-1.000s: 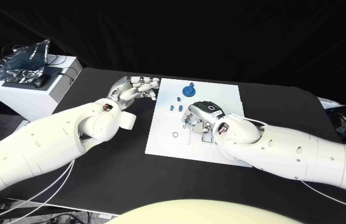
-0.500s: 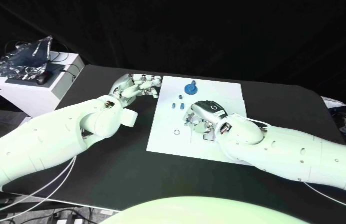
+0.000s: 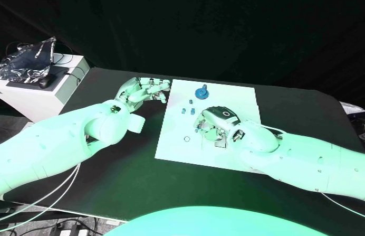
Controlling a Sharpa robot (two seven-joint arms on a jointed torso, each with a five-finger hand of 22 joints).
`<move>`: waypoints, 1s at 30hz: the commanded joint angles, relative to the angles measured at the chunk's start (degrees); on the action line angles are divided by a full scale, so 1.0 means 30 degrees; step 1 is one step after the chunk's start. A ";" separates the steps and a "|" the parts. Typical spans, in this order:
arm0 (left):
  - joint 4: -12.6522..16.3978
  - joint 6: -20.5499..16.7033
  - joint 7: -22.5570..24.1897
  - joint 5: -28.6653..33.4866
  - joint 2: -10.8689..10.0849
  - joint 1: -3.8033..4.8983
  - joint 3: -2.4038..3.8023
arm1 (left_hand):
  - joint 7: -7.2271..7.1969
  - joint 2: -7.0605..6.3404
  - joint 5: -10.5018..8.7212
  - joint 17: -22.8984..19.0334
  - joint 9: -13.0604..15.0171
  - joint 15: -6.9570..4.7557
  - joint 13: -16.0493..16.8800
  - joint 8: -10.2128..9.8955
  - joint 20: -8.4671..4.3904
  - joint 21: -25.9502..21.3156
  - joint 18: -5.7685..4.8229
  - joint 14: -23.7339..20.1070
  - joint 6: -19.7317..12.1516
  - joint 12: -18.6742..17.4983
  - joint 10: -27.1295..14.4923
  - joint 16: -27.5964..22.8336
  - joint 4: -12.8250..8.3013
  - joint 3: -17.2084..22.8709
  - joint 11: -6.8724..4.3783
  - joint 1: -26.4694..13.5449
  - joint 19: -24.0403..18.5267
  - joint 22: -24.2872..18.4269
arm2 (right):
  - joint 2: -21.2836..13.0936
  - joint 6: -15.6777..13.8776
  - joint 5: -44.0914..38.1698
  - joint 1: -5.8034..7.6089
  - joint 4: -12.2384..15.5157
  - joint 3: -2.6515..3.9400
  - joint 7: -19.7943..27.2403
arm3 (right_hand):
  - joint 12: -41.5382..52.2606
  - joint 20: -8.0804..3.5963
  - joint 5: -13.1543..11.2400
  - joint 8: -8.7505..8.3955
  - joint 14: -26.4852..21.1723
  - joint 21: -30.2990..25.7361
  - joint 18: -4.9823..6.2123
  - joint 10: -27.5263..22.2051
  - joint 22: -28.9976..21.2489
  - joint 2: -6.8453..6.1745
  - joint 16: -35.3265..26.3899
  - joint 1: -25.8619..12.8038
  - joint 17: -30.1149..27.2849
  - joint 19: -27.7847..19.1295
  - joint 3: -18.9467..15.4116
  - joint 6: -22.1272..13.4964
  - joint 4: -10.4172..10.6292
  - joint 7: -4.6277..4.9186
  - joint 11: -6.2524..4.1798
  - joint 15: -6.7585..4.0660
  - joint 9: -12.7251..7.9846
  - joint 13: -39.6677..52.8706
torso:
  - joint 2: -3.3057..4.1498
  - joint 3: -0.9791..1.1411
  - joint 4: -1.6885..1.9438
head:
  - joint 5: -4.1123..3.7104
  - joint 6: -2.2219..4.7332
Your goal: Assemble the parts on the task board
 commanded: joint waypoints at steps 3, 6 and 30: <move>0.0049 0.0126 0.0058 0.0033 -0.0001 0.0008 0.0019 | -0.0061 0.0136 -0.0038 0.0019 0.0009 0.0051 0.0012 -0.0068 0.0022 -0.0080 -0.0067 0.0088 0.0001 0.0108 -0.0185 -0.0071 0.0069 -0.0043 -0.0011 -0.0026 0.0171 0.0017 | 0.0067 0.0263 -0.0140 -0.0021 -0.0072 -0.0010 0.0126 | 0.0131 -0.0007 0.0047 0.0028 -0.0017 -0.0066 0.0752 0.1040 0.0179 0.0266 0.0062 0.0146 0.0022 0.0103 0.0059 0.0156 -0.0073 0.0011 -0.0588 -0.0119 0.0011 0.0068 | -0.0002 -0.0007 0.0005 | 0.0011 -0.0068; 0.0058 0.0127 0.0058 0.0033 -0.0010 0.0009 0.0019 | -0.0064 0.0144 -0.0036 0.0015 0.0009 0.0053 0.0013 -0.0067 0.0025 -0.0116 -0.0060 0.0093 0.0008 0.0148 -0.0208 -0.0077 0.0097 -0.0054 -0.0010 -0.0031 0.0194 0.0042 | 0.0120 0.0305 -0.0140 -0.0021 -0.0166 -0.0013 0.0117 | 0.0131 -0.0007 0.0047 0.0028 -0.0017 -0.0066 0.0752 0.1040 0.0179 0.0266 0.0062 0.0146 0.0022 0.0103 0.0059 0.0156 -0.0073 0.0011 -0.0588 -0.0119 0.0011 0.0068 | -0.0011 -0.0008 -0.0004 | 0.0005 -0.0063; 0.0034 0.0045 0.0028 0.0033 -0.0026 0.0009 0.0018 | -0.0057 0.0153 -0.0042 0.0033 0.0008 0.0043 0.0011 -0.0069 0.0011 -0.0105 -0.0032 0.0167 -0.0003 0.0200 -0.0240 -0.0048 0.0161 -0.0087 -0.0011 -0.0053 0.0317 0.0186 | 0.0391 0.0637 0.0741 -0.0075 -0.0743 -0.0097 0.1187 | 0.0124 0.0202 0.2225 -0.0011 -0.0029 -0.0519 0.0737 -0.0218 0.0192 -0.0541 0.0032 -0.0524 0.0006 0.0215 -0.1606 -0.0616 0.0289 0.0182 -0.0272 0.0147 -0.0129 0.0041 | -0.0008 -0.0012 -0.0013 | -0.0005 -0.0240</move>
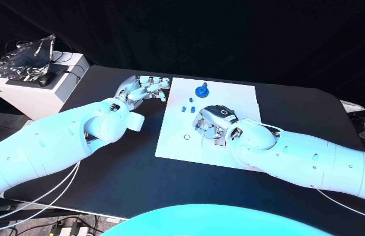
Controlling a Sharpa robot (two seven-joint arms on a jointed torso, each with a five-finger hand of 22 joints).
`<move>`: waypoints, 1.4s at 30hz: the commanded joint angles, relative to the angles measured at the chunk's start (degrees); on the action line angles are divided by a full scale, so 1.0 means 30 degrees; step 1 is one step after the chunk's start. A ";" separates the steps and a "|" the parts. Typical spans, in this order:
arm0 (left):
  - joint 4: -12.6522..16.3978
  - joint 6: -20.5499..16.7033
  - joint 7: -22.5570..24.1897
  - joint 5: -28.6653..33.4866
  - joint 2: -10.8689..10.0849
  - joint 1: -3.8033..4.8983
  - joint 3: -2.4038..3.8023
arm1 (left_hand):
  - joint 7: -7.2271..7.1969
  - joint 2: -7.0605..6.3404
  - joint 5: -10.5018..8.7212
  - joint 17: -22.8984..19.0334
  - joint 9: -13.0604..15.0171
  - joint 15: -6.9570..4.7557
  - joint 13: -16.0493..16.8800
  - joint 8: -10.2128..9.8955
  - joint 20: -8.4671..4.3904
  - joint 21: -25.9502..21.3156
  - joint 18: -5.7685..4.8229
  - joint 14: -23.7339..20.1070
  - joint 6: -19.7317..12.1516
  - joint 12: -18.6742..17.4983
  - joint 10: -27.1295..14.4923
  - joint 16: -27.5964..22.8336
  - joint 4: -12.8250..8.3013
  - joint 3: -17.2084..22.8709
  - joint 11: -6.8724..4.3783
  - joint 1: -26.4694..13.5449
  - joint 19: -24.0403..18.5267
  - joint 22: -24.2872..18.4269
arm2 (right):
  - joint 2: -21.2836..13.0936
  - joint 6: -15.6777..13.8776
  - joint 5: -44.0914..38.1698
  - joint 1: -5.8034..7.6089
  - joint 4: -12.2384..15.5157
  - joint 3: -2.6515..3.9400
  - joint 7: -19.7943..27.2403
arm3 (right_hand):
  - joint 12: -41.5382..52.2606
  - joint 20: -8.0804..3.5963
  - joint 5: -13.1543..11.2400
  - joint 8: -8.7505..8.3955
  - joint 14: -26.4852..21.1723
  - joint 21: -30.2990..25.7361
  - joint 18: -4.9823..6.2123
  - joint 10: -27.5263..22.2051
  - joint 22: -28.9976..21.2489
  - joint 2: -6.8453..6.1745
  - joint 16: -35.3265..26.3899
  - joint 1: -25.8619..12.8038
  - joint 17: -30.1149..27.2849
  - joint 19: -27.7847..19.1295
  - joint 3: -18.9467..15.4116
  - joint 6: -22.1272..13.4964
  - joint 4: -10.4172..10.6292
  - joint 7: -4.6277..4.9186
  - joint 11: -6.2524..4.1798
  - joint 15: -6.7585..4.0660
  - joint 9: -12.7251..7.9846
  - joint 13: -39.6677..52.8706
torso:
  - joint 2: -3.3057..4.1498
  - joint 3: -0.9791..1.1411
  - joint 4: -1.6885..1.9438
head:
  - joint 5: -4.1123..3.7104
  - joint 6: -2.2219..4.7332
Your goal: Assemble the parts on the task board
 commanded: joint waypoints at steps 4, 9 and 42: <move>0.0007 -0.0025 0.0101 0.0033 0.0021 0.0009 0.0017 | -0.0059 0.0153 -0.0042 0.0008 0.0014 -0.0023 0.0015 -0.0067 -0.0012 -0.0046 -0.0039 0.0074 -0.0005 0.0130 -0.0101 -0.0064 0.0127 -0.0046 -0.0011 -0.0070 0.0030 0.0039 | -0.0158 -0.0095 0.0843 -0.0042 -0.0021 -0.0041 0.1289 | 0.0137 0.0256 0.0448 -0.0013 -0.0047 -0.0615 0.0759 -0.1094 -0.0313 -0.1062 0.0078 -0.0819 -0.0012 0.0387 -0.2811 -0.0384 0.0787 -0.0053 -0.0039 0.0305 -0.0039 0.0045 | -0.0007 0.0015 -0.0006 | -0.0053 -0.0044; -0.0002 -0.0068 0.0086 0.0033 0.0021 0.0009 0.0017 | -0.0059 0.0153 -0.0042 0.0008 0.0014 -0.0023 0.0015 -0.0067 -0.0012 -0.0046 -0.0039 0.0074 -0.0005 0.0130 -0.0101 -0.0064 0.0127 -0.0046 -0.0011 -0.0070 0.0030 0.0039 | -0.0347 -0.1114 0.1114 -0.0041 0.0084 -0.0043 0.1557 | 0.0216 0.0562 0.0346 -0.0007 -0.0142 -0.1315 0.0954 -0.3219 -0.1112 -0.1223 -0.0035 -0.0160 -0.0135 0.0666 -0.5715 -0.1907 0.1410 -0.0154 0.0402 0.0584 -0.0054 0.0035 | -0.0027 0.0008 0.0004 | -0.0136 0.0037; -0.0455 0.0119 0.0031 0.0033 0.0204 0.0006 0.0014 | -0.0047 0.0231 -0.0030 0.0052 0.0015 -0.0044 0.0015 -0.0065 -0.0031 0.0136 -0.0009 0.0103 -0.0034 0.0209 -0.0090 0.0060 0.0209 -0.0060 -0.0028 -0.0004 0.0034 0.0528 | -0.4814 0.3182 0.2036 0.2971 0.1034 0.0518 0.0377 | 0.0243 0.0568 0.0123 0.0003 -0.0127 -0.2131 0.0967 -0.2618 -0.2913 -0.2124 0.0056 0.0508 0.0788 0.1583 -0.8501 -0.3332 0.4250 -0.0434 0.0233 0.0546 -0.0091 0.0084 | -0.0103 0.0045 -0.0214 | -0.1299 0.1107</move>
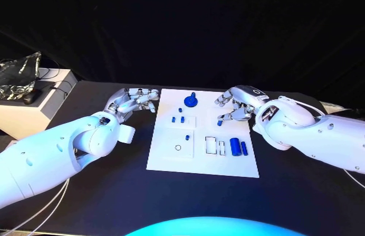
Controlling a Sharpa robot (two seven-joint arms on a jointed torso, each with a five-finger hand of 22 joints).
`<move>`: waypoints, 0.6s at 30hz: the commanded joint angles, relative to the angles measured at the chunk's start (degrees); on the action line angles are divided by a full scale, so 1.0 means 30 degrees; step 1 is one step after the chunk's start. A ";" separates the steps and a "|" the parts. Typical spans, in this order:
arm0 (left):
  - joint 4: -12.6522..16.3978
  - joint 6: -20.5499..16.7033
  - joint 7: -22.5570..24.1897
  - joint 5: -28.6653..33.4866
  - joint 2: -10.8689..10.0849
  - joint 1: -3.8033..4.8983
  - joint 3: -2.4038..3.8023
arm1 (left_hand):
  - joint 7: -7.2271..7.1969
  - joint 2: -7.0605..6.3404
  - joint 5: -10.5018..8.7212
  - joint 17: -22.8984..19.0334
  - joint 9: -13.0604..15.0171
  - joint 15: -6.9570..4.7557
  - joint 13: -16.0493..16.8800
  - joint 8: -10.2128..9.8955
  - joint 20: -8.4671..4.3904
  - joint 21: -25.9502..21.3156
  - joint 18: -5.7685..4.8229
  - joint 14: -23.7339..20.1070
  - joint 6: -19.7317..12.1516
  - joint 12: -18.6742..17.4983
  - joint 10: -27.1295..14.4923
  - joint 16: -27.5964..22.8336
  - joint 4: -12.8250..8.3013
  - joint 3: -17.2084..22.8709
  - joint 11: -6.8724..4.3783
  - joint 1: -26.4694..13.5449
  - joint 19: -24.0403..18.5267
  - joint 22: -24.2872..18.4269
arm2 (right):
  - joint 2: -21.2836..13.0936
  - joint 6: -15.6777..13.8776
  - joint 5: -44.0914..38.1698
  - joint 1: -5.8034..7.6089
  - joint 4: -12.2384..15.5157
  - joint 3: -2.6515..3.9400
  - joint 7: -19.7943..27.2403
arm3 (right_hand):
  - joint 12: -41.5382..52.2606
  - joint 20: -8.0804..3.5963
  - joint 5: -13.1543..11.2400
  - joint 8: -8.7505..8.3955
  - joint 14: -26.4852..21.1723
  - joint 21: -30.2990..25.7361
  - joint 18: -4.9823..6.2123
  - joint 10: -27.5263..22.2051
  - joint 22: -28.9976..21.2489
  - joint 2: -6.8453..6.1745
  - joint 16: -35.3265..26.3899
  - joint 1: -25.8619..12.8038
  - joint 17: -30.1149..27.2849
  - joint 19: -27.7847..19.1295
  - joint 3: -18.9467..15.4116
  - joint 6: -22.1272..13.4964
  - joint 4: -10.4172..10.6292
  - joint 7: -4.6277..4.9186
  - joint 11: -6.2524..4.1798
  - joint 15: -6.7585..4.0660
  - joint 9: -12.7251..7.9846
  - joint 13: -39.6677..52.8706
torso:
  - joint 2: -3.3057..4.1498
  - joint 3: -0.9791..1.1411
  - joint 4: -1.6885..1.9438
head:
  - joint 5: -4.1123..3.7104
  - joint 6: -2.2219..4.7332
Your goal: Assemble the parts on the task board
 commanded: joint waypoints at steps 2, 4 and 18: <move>-0.0013 0.0266 0.0064 0.0033 0.0044 0.0006 0.0017 | -0.0047 0.0156 -0.0029 0.0024 0.0019 -0.0044 0.0017 -0.0065 -0.0030 0.0132 -0.0009 0.0105 -0.0034 0.0064 -0.0092 0.0060 0.0107 0.0043 -0.0027 0.0072 0.0038 0.0022 | 0.0186 0.2870 -0.1377 0.0087 -0.0620 0.0001 -0.1041 | 0.0002 0.0111 -0.0464 0.0024 -0.0077 0.0011 0.0339 0.0166 0.0138 -0.0241 0.0288 0.0260 0.0311 0.0541 -0.0095 -0.0093 0.0657 -0.0175 -0.0071 0.0039 0.0007 0.0020 | -0.0002 -0.0011 0.0026 | -0.0176 0.0160; -0.0014 0.0277 0.0057 0.0033 0.0050 0.0006 0.0017 | -0.0047 0.0156 -0.0029 0.0024 0.0019 -0.0044 0.0017 -0.0065 -0.0030 0.0132 -0.0009 0.0105 -0.0034 0.0064 -0.0092 0.0060 0.0107 0.0043 -0.0027 0.0072 0.0038 0.0022 | 0.0307 0.3196 -0.1470 0.0107 -0.0859 -0.0002 -0.1125 | 0.0006 0.0114 -0.0495 0.0023 -0.0068 0.0000 0.0339 0.0141 0.0147 -0.0247 0.0280 0.0316 0.0316 0.0529 -0.0087 -0.0099 0.0640 -0.0241 -0.0065 0.0035 0.0006 0.0004 | 0.0004 -0.0023 0.0030 | -0.0159 0.0151; 0.0044 0.0528 0.0172 0.0028 0.0018 0.0006 0.0016 | -0.0046 0.0250 -0.0003 0.0002 0.0016 -0.0043 0.0014 -0.0072 -0.0029 0.0122 -0.0001 0.0103 -0.0061 0.0056 -0.0102 0.0027 0.0152 0.0118 -0.0027 0.0082 0.0035 0.0084 | 0.1182 0.4404 -0.2157 0.0029 -0.1788 -0.0049 -0.1792 | -0.0019 0.0088 -0.1094 0.0015 -0.0010 0.0028 0.0393 0.0417 0.0297 0.0451 0.0599 0.0362 0.0884 0.0654 0.0512 0.0123 0.0061 0.0147 -0.0101 0.0014 0.0001 -0.0012 | 0.0008 -0.0026 0.0039 | -0.0243 0.0162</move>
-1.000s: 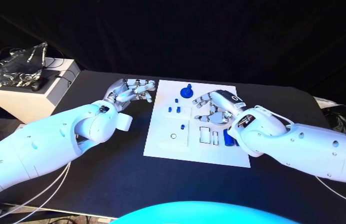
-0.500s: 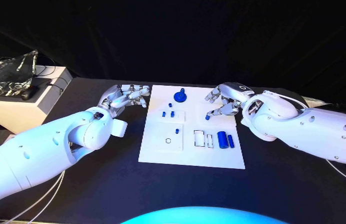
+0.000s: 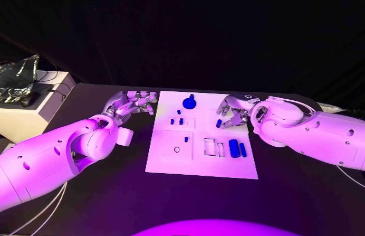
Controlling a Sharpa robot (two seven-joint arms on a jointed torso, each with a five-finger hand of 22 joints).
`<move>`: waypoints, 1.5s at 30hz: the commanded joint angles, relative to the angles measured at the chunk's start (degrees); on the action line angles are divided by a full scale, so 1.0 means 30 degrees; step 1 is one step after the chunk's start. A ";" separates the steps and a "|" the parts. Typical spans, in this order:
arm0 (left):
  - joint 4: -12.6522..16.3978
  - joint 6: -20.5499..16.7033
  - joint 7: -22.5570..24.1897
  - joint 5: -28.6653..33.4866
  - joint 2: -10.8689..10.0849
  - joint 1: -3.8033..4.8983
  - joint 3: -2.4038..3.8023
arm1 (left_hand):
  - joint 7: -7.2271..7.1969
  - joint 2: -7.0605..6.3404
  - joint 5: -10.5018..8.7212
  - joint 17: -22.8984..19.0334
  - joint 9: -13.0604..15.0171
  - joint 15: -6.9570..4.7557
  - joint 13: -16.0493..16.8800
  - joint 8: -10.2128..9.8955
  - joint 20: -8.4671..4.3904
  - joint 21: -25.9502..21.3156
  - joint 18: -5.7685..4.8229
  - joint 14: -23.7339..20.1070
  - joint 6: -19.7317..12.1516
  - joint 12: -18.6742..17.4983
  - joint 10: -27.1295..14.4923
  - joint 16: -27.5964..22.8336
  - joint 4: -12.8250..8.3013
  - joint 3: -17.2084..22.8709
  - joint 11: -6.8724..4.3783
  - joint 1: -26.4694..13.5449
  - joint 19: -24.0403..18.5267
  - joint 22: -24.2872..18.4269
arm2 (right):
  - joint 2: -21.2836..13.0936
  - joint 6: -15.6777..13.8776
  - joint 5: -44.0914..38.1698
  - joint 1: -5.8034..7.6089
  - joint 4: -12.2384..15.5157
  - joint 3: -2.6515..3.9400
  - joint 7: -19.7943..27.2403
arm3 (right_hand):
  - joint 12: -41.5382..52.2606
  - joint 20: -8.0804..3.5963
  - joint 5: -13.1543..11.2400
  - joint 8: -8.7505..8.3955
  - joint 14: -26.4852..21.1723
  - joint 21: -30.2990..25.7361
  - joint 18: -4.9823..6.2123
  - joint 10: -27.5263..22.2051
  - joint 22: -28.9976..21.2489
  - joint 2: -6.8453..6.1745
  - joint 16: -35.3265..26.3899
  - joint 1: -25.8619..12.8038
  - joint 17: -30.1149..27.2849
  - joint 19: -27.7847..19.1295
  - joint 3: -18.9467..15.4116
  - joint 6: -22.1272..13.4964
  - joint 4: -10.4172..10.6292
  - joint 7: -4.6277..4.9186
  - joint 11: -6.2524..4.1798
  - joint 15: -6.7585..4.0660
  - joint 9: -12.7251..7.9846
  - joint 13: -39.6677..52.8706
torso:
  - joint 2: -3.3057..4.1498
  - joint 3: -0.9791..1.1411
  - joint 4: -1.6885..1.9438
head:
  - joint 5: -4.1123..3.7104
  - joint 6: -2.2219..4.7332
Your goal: Assemble the parts on the task board
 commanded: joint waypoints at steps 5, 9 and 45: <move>0.0077 0.0461 0.0214 0.0028 0.0005 0.0006 0.0017 | -0.0045 0.0155 -0.0003 0.0005 0.0017 -0.0043 0.0014 -0.0072 -0.0029 0.0121 0.0000 0.0103 -0.0060 0.0056 -0.0103 0.0026 0.0071 0.0037 -0.0027 -0.0014 0.0036 0.0031 | 0.0302 0.0642 -0.0726 -0.0100 -0.0168 -0.0008 -0.0351 | -0.0030 0.0063 -0.0308 0.0028 0.0010 0.0049 0.0410 0.0437 0.0124 0.0619 0.0203 0.0015 0.0196 0.0675 0.0596 0.0297 -0.0615 0.0084 -0.0045 -0.0035 0.0003 -0.0012 | 0.0014 0.0016 -0.0020 | -0.0025 -0.0106; 0.0097 0.0401 0.0185 0.0028 0.0000 0.0005 0.0017 | -0.0041 0.0183 0.0004 -0.0005 0.0017 -0.0043 0.0015 -0.0072 -0.0026 0.0102 0.0001 0.0117 -0.0085 0.0053 -0.0112 0.0011 0.0113 0.0077 -0.0027 -0.0022 0.0032 0.0058 | 0.0488 0.0785 -0.0579 -0.0234 -0.0230 -0.0018 -0.0285 | -0.0073 0.0019 -0.0607 0.0011 0.0027 0.0088 0.0388 0.0909 0.0232 0.0829 0.0240 -0.0168 0.0258 0.0656 0.1747 0.0590 -0.0813 0.0121 -0.0135 -0.0093 -0.0009 -0.0026 | 0.0008 0.0012 -0.0005 | 0.0022 -0.0162; 0.0206 0.0259 0.0108 0.0027 -0.0179 0.0004 0.0018 | -0.0025 0.0235 0.0011 -0.0009 0.0015 -0.0039 0.0015 -0.0077 -0.0022 0.0091 0.0004 0.0125 -0.0134 0.0052 -0.0118 0.0008 0.0187 0.0112 -0.0024 -0.0069 0.0043 0.0078 | 0.0873 -0.0109 -0.0138 -0.0580 -0.0459 -0.0045 -0.0524 | -0.0101 -0.0537 -0.0343 0.0123 0.0137 0.0159 -0.0071 0.3562 0.1212 0.2360 0.0323 -0.0698 0.0641 0.0553 0.6791 0.3644 -0.2259 -0.0224 -0.0887 -0.0659 0.0329 -0.0008 | -0.0013 0.0000 -0.0037 | 0.0019 -0.0536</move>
